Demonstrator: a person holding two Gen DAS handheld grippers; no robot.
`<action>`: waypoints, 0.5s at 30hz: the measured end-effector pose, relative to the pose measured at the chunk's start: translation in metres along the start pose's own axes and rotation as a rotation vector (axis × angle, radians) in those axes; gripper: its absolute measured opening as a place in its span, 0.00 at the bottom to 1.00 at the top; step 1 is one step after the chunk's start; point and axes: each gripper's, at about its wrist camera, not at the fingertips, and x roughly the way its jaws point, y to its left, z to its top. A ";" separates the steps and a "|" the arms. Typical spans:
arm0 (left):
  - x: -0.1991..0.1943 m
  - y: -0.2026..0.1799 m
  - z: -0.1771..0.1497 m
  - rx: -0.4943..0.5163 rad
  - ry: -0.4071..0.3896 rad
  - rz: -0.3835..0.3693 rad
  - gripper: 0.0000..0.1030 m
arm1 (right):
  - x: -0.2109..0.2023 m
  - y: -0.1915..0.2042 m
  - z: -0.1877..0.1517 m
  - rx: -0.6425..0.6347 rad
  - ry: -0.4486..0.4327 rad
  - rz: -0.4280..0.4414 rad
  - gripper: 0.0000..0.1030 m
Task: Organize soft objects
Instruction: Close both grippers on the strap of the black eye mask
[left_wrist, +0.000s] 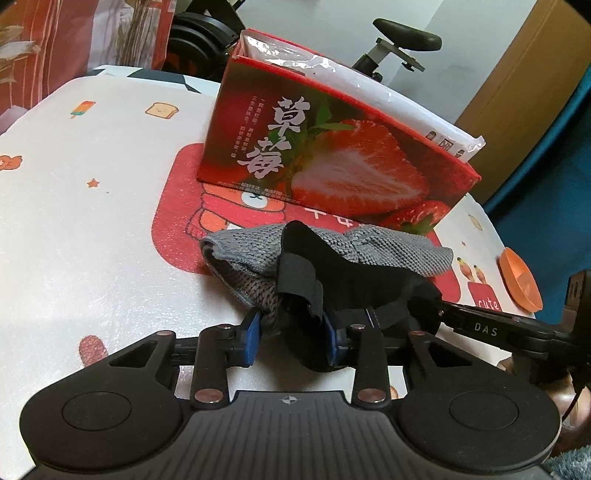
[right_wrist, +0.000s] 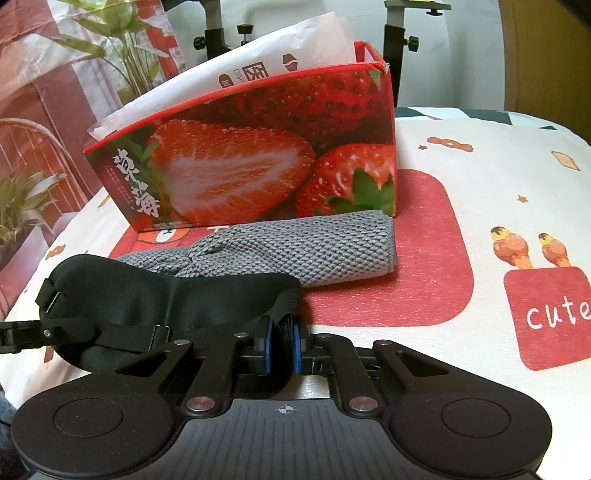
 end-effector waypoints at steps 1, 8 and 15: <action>-0.002 0.000 -0.001 0.000 -0.003 0.001 0.36 | 0.000 0.000 0.000 0.001 0.000 0.000 0.10; -0.019 0.005 0.008 -0.008 -0.085 0.038 0.35 | 0.000 -0.001 0.000 -0.002 -0.001 -0.002 0.10; -0.002 0.003 0.008 0.008 -0.044 0.014 0.25 | -0.002 -0.002 -0.001 -0.001 0.000 -0.004 0.10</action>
